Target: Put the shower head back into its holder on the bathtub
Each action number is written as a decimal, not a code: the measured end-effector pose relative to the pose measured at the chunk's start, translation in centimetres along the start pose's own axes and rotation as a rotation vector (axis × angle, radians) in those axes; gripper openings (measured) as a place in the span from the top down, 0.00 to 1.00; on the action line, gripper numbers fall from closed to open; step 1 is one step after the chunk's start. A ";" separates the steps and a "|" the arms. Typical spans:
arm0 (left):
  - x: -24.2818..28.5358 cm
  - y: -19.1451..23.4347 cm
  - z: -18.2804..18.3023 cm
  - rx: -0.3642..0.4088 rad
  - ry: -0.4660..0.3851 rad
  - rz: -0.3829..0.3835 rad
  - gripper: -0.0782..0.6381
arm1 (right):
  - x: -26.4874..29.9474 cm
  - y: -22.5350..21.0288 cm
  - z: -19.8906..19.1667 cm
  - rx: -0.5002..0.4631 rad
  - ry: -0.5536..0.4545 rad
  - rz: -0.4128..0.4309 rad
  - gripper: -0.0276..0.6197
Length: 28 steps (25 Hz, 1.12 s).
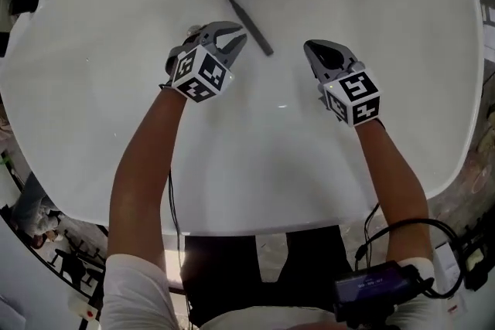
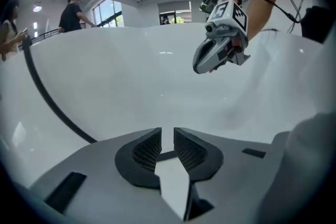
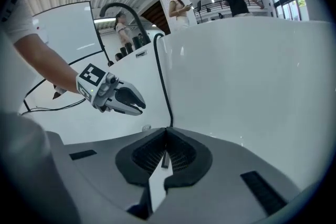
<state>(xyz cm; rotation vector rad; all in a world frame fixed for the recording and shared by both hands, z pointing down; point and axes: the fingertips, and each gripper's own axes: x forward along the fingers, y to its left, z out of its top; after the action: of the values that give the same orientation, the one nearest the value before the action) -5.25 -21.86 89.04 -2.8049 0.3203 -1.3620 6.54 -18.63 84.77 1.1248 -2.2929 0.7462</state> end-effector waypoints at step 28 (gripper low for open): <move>20.0 -4.5 -14.3 0.985 0.425 -0.360 0.61 | 8.6 -2.4 -15.2 0.070 0.155 0.096 0.94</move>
<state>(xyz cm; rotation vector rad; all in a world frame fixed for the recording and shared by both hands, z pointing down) -3.60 -19.96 113.90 -1.7917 -0.7041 -1.5596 6.40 -14.75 101.97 0.9561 -2.2179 0.9240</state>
